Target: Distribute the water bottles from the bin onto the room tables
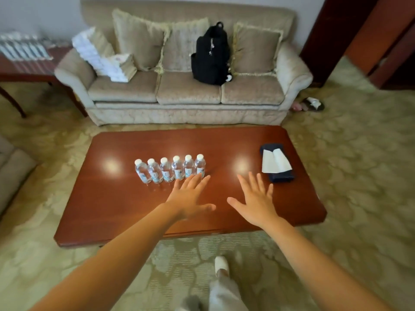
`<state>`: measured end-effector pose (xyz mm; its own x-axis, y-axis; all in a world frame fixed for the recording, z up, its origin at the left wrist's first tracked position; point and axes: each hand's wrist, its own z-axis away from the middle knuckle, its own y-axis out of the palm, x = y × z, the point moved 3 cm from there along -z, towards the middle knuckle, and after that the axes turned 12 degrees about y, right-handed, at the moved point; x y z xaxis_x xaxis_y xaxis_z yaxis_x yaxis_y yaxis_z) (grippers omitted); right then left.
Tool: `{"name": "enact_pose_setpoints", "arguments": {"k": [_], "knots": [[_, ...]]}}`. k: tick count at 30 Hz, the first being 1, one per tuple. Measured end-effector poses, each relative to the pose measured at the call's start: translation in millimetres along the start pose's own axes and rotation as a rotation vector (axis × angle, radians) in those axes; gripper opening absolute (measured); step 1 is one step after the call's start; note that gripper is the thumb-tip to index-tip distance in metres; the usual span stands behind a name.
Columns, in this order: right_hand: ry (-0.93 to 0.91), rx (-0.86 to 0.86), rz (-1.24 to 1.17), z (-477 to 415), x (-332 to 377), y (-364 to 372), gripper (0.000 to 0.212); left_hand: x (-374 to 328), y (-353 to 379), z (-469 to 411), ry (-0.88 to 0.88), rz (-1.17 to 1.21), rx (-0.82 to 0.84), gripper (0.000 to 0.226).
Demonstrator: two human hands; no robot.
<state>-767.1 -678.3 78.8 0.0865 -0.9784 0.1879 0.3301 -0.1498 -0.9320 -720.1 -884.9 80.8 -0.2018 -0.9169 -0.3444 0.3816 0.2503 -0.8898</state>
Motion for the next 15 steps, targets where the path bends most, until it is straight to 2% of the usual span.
{"name": "enact_pose_setpoints", "arguments": {"k": [6,15], "knots": [[0.083,-0.079,-0.074,75,-33,-34,0.083,-65,-34,22,0.122,-0.063,-0.025,0.093],[0.297,-0.201,-0.173,188,-120,-38,0.084,-173,-9,27,0.342,-0.171,-0.041,0.092]]}}
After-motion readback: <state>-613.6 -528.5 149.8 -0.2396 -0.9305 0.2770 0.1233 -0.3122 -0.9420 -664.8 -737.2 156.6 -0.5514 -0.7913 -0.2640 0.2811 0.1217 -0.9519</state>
